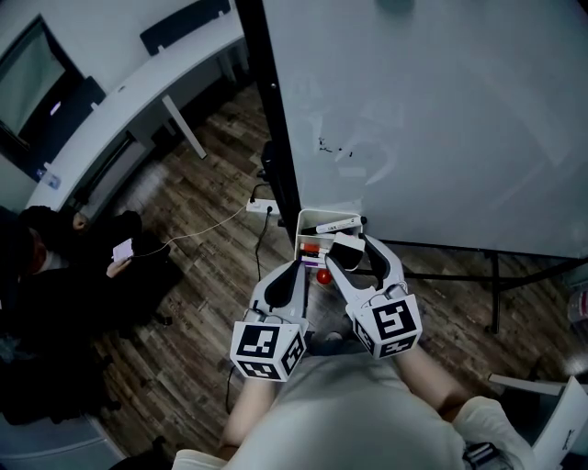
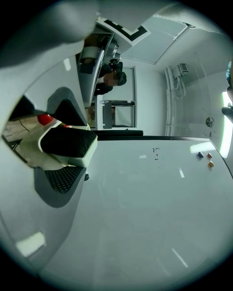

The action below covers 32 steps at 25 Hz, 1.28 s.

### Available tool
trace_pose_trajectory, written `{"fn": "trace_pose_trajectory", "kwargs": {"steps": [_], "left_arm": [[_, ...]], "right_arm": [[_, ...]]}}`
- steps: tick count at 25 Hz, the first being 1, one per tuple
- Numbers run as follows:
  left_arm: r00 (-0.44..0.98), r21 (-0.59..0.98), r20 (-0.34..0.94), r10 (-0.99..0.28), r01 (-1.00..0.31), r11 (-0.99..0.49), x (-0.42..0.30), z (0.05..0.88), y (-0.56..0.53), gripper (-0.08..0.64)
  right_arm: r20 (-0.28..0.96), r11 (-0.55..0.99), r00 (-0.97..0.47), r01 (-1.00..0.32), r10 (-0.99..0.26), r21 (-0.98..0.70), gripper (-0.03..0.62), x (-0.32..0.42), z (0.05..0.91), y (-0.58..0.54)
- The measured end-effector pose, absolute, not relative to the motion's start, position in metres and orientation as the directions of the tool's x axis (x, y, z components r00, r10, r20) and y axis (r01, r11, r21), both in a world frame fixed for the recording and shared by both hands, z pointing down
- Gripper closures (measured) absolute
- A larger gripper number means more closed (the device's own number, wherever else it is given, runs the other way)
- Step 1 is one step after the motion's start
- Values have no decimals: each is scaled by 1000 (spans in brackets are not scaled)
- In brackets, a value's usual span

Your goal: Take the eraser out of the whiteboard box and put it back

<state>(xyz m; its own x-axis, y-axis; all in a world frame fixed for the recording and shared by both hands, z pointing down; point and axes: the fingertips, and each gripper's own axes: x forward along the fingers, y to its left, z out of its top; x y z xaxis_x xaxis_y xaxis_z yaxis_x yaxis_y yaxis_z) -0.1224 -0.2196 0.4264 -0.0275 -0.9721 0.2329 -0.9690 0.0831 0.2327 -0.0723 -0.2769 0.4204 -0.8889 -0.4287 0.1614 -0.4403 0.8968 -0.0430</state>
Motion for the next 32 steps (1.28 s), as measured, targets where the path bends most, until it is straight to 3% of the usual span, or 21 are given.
{"fn": "trace_pose_trajectory", "kwargs": {"steps": [24,32], "left_arm": [[48,232,224,-973,-973,5,-110,423,-206,555],[89,229,224,-971,-973,-36,-108,419,-195,555]], "right_arm": [[137,842,-838,-538,-528,-41,318,-47,406,-262],[126,823,-821,-565,-556,-52,357,-42,398,-246]]}}
